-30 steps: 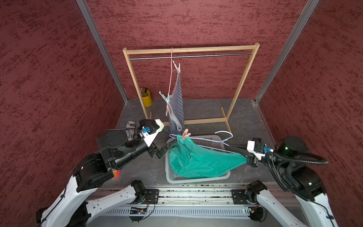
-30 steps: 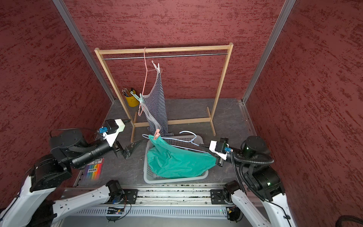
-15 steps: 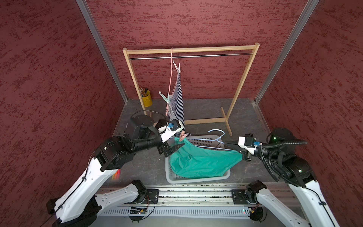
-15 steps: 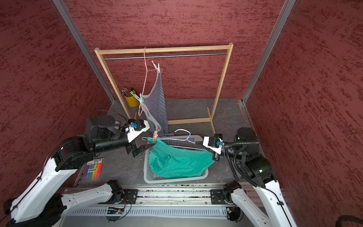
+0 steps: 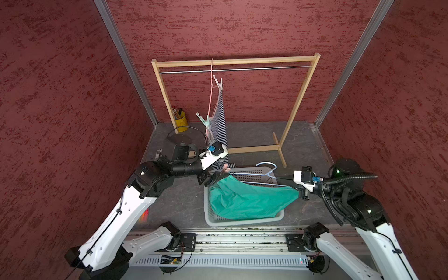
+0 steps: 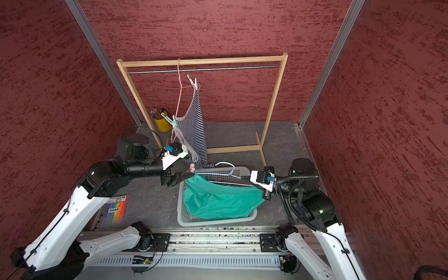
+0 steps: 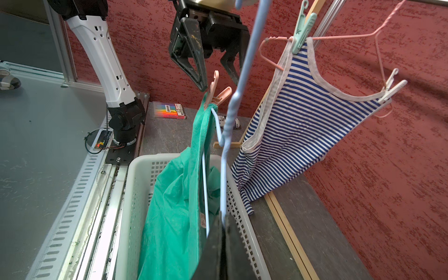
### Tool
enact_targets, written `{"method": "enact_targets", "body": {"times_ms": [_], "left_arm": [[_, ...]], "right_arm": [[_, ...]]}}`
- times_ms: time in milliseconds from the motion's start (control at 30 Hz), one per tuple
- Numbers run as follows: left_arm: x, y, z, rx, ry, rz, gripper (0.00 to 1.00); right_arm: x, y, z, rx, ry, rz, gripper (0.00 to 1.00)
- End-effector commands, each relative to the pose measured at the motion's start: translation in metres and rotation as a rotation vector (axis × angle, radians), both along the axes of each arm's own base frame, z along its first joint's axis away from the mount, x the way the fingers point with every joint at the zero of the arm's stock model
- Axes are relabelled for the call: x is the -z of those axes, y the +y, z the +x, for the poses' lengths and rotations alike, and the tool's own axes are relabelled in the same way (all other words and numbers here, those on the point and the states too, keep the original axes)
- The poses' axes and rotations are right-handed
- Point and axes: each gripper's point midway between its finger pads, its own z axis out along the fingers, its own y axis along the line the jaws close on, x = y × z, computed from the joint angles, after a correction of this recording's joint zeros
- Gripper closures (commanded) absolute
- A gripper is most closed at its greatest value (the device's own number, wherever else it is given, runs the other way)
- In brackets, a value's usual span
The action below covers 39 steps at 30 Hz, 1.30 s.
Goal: Remove the clothespins securing tank tops to the hanger
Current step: Remove the clothespin from the hanger.
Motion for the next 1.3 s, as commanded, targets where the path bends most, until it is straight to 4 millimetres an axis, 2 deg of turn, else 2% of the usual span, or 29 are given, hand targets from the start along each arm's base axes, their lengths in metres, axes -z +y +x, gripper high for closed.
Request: {"method": "enact_targets", "body": {"times_ms": [0, 133, 733, 1033, 1267], "left_arm": [[-0.005, -0.008, -0.004, 0.059, 0.001, -0.044, 0.28], [-0.003, -0.009, -0.005, 0.080, 0.021, -0.053, 0.36], [0.005, -0.006, 0.001, 0.052, 0.017, -0.041, 0.58], [0.002, -0.008, 0.001, 0.057, 0.005, -0.069, 0.69], [0.002, -0.011, 0.001, 0.067, 0.007, -0.080, 0.82]], "right_arm": [[-0.009, 0.003, -0.004, -0.033, -0.044, 0.026, 1.00], [-0.009, 0.003, -0.004, -0.030, -0.048, 0.027, 1.00], [-0.013, 0.002, -0.003, -0.017, -0.061, 0.052, 1.00], [-0.004, 0.002, 0.001, -0.004, -0.035, 0.040, 1.00], [-0.004, 0.002, 0.002, -0.002, -0.036, 0.039, 1.00]]}}
